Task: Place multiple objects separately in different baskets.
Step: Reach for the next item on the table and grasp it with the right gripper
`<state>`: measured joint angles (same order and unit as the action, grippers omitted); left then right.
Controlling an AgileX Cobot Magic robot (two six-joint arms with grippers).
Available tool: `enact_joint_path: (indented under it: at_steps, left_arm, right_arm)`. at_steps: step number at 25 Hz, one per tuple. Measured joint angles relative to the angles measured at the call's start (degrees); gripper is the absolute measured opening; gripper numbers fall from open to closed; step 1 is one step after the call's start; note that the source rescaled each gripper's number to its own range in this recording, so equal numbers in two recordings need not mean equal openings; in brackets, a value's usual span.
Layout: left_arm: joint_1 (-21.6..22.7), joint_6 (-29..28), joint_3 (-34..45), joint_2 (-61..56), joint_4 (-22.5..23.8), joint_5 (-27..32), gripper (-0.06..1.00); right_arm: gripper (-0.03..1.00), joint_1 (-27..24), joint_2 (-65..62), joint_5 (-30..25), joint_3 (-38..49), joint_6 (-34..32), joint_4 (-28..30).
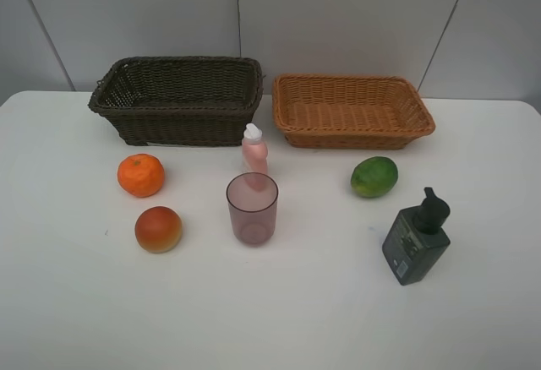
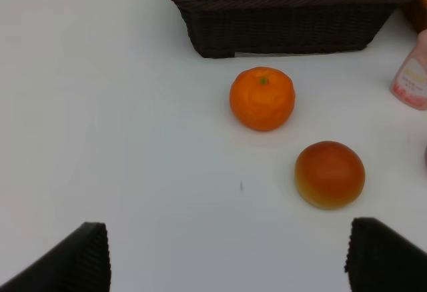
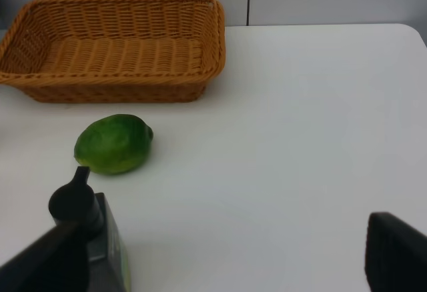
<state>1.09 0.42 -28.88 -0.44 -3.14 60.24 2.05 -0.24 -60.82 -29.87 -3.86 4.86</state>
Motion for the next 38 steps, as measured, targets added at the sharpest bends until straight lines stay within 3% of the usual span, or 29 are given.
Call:
enact_joint_path:
  at_steps: [38]
  left_arm:
    - [0.0,0.0,0.0,0.0,0.0,0.0,0.92]
  right_arm:
    - [0.92,0.0,0.0,0.0,0.0,0.0,0.0]
